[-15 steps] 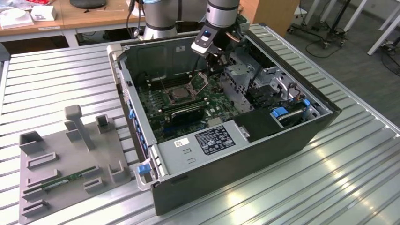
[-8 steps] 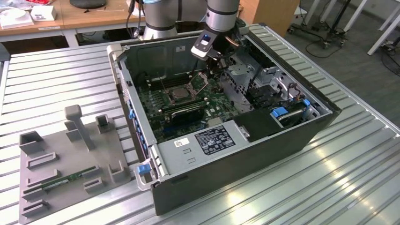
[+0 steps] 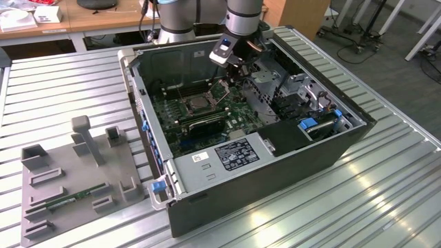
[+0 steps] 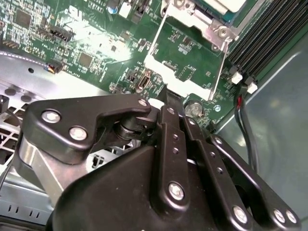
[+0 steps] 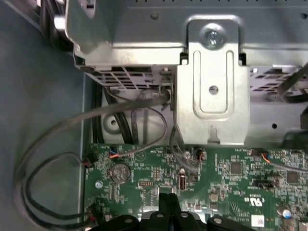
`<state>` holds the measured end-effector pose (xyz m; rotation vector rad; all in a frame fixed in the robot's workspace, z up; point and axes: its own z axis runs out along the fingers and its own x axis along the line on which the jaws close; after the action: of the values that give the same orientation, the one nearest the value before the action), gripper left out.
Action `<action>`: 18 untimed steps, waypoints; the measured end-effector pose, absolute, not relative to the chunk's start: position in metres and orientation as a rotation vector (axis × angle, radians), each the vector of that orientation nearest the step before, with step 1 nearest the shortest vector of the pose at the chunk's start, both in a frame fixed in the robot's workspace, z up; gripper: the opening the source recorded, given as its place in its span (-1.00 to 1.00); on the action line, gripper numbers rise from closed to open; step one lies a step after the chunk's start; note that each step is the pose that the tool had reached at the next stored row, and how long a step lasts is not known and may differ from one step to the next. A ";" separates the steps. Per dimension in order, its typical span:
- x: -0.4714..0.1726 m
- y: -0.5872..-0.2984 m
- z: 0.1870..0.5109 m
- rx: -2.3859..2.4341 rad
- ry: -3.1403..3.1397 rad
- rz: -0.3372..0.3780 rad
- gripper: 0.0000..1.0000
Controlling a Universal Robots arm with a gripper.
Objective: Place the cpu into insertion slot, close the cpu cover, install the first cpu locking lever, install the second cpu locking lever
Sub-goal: 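Close the cpu cover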
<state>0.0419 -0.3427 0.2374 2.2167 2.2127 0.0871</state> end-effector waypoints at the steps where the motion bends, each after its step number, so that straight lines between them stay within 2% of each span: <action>1: 0.041 -0.343 0.237 2.217 2.213 0.087 -0.79; 18: -0.007 -0.343 0.237 2.215 2.211 0.090 -0.79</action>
<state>-0.0074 -0.3427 0.2371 2.2151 2.2111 0.0899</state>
